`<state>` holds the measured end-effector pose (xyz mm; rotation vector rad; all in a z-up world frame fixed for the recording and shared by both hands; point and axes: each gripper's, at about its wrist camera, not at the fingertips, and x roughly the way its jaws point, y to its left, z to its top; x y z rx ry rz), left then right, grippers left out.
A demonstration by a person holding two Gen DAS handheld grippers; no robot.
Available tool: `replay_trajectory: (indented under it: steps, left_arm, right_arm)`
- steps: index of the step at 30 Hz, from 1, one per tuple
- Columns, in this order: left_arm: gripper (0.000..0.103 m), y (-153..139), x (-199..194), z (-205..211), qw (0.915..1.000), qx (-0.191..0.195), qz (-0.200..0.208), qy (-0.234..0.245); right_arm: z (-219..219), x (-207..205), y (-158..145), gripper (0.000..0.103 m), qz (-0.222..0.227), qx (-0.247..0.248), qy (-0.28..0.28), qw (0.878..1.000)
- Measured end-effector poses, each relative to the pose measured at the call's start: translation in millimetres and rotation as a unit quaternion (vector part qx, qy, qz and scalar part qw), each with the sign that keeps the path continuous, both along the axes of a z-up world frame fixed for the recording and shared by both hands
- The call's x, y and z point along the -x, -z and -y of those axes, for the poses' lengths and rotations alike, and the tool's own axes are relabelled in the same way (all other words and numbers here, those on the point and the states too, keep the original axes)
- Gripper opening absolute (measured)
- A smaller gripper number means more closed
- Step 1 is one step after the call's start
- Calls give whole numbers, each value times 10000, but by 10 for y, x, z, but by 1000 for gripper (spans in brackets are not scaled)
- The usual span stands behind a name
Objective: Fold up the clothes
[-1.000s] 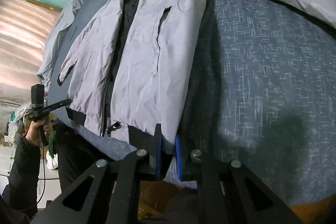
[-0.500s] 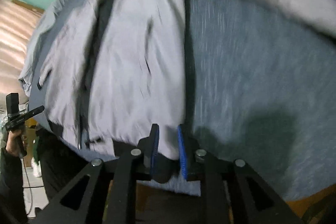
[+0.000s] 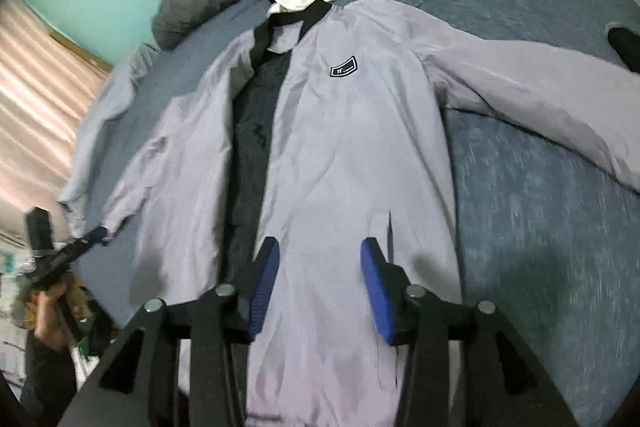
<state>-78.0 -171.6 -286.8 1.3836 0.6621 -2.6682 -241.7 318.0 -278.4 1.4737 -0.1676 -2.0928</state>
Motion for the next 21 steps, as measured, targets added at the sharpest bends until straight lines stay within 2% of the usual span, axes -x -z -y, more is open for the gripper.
replay_trajectory:
  steps: [11,16,21]
  left_arm:
    - [67,462,328,15,9990,367,-237,-135]
    - [67,686,335,73,9988,461,-95,-123]
    - [67,771,308,186,9988,399,-59,-277]
  right_arm:
    - [992,574,238,43,-267,-457,-362,9979]
    - [1535,807,273,43,-562,-769,-780,9924]
    - [1923,970,457,43,-566,-1231,-864,9870]
